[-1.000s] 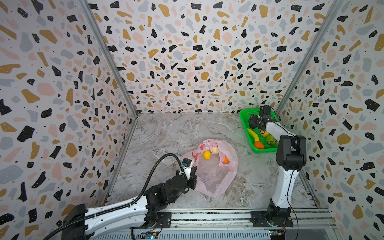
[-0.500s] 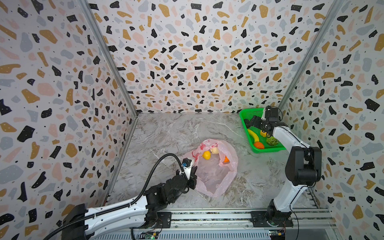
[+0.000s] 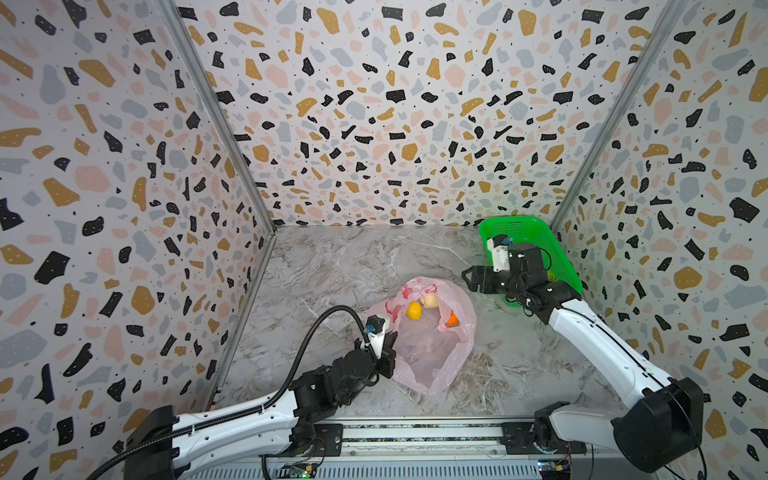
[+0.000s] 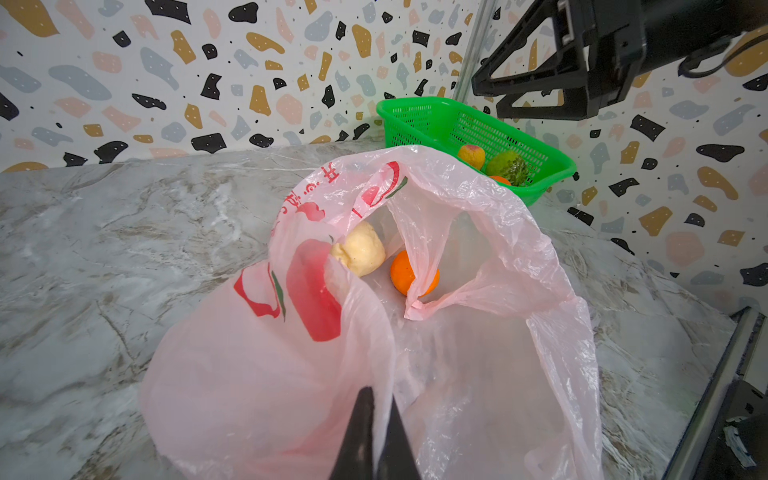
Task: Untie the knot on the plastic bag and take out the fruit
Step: 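Move the right gripper back over the bag opening toward the yellow lemon, then lower the right gripper into the bag and close on the lemon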
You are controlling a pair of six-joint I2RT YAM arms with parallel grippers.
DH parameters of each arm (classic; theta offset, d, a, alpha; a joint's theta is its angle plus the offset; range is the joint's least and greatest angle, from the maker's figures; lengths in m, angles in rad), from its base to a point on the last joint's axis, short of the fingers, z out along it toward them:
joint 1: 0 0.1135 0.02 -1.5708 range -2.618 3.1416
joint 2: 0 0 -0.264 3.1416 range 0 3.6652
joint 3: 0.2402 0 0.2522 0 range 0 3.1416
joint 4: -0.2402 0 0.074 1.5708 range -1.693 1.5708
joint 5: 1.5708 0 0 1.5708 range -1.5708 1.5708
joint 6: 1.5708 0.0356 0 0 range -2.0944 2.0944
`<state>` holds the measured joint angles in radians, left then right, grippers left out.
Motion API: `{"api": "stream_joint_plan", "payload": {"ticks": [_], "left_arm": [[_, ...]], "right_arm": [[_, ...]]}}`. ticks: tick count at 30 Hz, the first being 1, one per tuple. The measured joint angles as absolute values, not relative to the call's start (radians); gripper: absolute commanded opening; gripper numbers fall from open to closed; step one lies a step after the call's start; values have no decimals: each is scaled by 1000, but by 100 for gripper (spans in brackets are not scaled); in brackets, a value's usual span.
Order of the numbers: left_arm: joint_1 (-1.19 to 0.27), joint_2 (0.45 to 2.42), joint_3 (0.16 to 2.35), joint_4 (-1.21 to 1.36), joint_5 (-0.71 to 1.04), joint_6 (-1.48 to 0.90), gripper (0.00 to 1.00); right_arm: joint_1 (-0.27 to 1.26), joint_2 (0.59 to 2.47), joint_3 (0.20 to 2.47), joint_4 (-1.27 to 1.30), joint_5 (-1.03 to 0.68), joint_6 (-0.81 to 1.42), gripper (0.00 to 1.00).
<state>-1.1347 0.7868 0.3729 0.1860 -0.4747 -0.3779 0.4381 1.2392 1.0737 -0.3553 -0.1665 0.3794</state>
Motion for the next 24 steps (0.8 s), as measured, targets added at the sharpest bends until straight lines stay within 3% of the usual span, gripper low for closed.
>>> {"api": "stream_joint_plan", "payload": {"ticks": [10,18,24], "left_arm": [[-1134,782,373,187,-481,-379,0],[-1134,777,373,181,-499,-379,0],[-1135,773,373,181,-503,-379,0]], "right_arm": [[786,1304,1020,-337,-110,388,86],[865,1425,903,-218,-72,402,83],[884,1508,873,-114,-57,420,75]]}}
